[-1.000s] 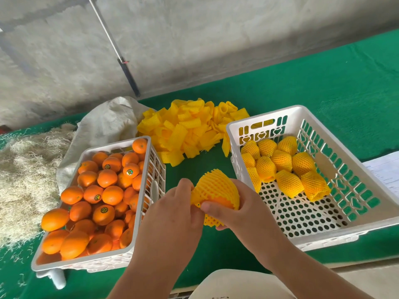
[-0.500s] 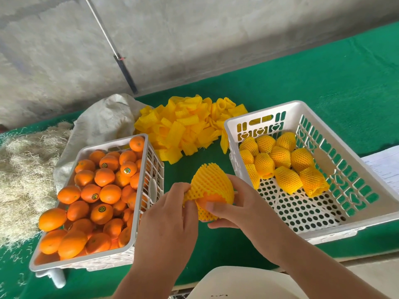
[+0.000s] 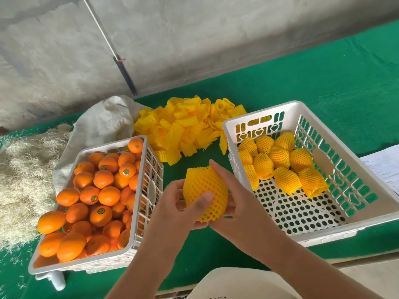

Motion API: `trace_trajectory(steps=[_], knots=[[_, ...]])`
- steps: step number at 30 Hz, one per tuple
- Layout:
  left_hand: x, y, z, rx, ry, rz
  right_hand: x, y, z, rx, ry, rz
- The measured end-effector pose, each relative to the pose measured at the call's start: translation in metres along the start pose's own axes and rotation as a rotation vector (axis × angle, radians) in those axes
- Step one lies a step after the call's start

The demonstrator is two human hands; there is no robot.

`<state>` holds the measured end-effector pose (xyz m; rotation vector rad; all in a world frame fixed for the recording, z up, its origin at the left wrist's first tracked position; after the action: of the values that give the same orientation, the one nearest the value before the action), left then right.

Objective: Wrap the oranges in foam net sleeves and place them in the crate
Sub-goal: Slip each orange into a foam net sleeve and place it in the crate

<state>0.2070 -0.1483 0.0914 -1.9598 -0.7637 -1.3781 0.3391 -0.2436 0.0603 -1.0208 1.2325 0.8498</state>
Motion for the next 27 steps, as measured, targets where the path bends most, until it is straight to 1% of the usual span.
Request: trace_trajectory(steps=[2, 4, 6, 8, 11, 14, 16, 18, 20, 22, 24, 27], knots=[[-0.002, -0.001, 0.003, 0.022, -0.002, -0.044, 0.001, 0.002, -0.002, -0.075, 0.016, 0.066], [-0.004, -0.001, 0.006, -0.005, -0.011, -0.155, 0.002, 0.0, -0.003, -0.106, 0.036, 0.135], [-0.008, -0.001, 0.006, -0.047, -0.022, -0.292, 0.002, -0.004, -0.003, -0.077, 0.075, 0.207], [-0.011, 0.001, 0.005, -0.093, 0.002, -0.345, 0.002, -0.007, 0.0, -0.025, 0.119, 0.222], [-0.019, 0.007, 0.005, -0.154, 0.036, -0.256, 0.004, -0.008, 0.004, 0.049, 0.138, 0.067], [-0.026, 0.011, 0.007, -0.19, 0.009, -0.162, 0.016, -0.005, 0.009, 0.103, 0.189, 0.098], [-0.029, 0.007, 0.009, -0.215, 0.018, -0.031, 0.025, -0.008, 0.012, 0.12, 0.215, 0.134], [-0.034, -0.009, 0.016, -0.175, 0.053, 0.235, 0.034, -0.016, 0.014, 0.167, 0.245, 0.164], [-0.041, -0.038, 0.026, -0.022, 0.076, 0.588, 0.042, -0.03, 0.017, 0.242, 0.296, 0.178], [-0.057, -0.076, 0.037, 0.155, 0.095, 0.892, 0.057, -0.053, 0.022, 0.343, 0.361, 0.19], [-0.086, -0.115, 0.048, 0.258, 0.008, 1.097, 0.076, -0.08, 0.028, 0.446, 0.435, 0.158], [-0.141, -0.166, 0.059, 0.28, -0.193, 1.228, 0.109, -0.115, 0.037, 0.522, 0.538, 0.051]])
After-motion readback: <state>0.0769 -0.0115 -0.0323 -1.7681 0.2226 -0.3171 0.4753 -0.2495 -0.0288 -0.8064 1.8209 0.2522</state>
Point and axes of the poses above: each hand's wrist, its own z-axis towards the middle knuckle, its own y-axis out of the palm, x = y × z, the point moved 4 cm from there along z, towards the middle knuckle, and after that the axes turned 2 degrees about -x, right-handed, at the moved point
